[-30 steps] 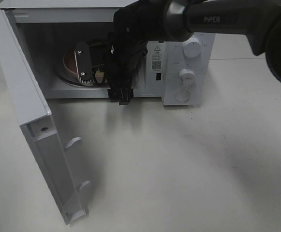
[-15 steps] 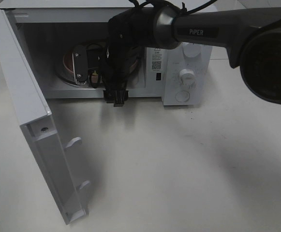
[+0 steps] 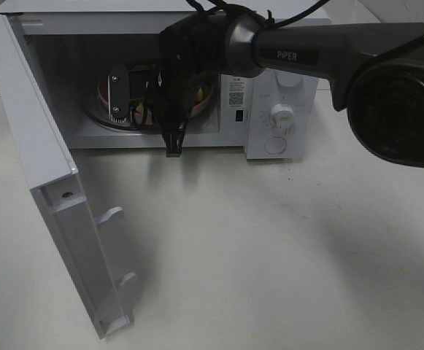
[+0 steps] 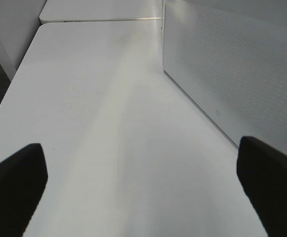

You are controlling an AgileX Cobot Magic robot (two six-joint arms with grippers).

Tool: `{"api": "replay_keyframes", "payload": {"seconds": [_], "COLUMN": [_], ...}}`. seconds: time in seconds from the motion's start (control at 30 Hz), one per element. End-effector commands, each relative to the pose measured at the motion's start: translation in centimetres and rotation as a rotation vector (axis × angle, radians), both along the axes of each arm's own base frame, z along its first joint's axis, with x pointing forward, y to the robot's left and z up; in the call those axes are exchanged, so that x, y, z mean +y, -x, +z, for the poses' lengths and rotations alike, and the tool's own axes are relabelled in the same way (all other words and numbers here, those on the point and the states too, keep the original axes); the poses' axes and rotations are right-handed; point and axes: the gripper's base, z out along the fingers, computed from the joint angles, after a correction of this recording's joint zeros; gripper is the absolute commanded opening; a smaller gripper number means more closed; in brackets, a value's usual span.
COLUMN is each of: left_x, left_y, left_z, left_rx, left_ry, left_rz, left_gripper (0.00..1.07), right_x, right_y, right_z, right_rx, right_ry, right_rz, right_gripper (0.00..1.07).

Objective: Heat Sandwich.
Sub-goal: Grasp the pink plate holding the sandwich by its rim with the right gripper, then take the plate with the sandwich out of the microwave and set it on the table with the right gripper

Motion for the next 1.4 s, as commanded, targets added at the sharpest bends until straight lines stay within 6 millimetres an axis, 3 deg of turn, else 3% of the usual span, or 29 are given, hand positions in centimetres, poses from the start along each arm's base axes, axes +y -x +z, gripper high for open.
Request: {"api": "replay_keyframes", "payload": {"seconds": [0.03,0.6,0.9,1.07,1.4], "left_x": [-0.1,-0.1,-0.1,-0.1,-0.1], "left_y": [0.4,0.4,0.4,0.4,0.4], "left_z": [-0.1,-0.1,-0.1,-0.1,-0.1], "left_rx": [-0.022,-0.022,-0.022,-0.022,-0.022], "left_ry": [0.007,0.007,0.007,0.007,0.007], "left_rz": [-0.001,-0.001,-0.001,-0.001,-0.001], "left_gripper": [1.01,1.01,1.01,1.01,1.01], "right_x": [-0.4,-0.7,-0.6,-0.9,-1.6], "right_y": [0.2,0.5,0.6,1.3,2.6], "right_z": [-0.5,-0.7,0.2,1.2,2.1], "right_rx": [0.062,0.095,0.081,0.059,0.032], "right_ry": [0.005,0.037,0.038,0.097,0.118], "right_rz": [-0.048,-0.043,0.002,0.141,0.251], "right_gripper": [0.00,0.00,0.00,0.00,0.00]}}
